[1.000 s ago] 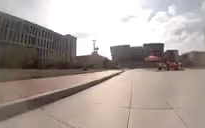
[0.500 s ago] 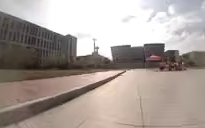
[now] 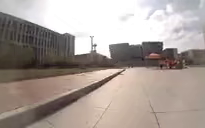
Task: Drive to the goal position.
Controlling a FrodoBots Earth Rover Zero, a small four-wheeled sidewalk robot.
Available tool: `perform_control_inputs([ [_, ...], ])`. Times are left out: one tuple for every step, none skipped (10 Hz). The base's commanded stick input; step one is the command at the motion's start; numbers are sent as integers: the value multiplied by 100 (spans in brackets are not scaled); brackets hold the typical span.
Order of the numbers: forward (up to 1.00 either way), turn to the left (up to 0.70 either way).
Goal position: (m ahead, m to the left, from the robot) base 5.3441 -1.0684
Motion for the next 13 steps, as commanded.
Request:
perform_control_inputs([
  [100, -1],
  [100, -18],
  [100, -38],
  [100, -38],
  [100, -38],
  [100, -38],
  [100, 2],
  [100, 2],
  [100, 2],
  [100, 0],
  [100, -12],
  [100, -37],
  [100, -38],
])
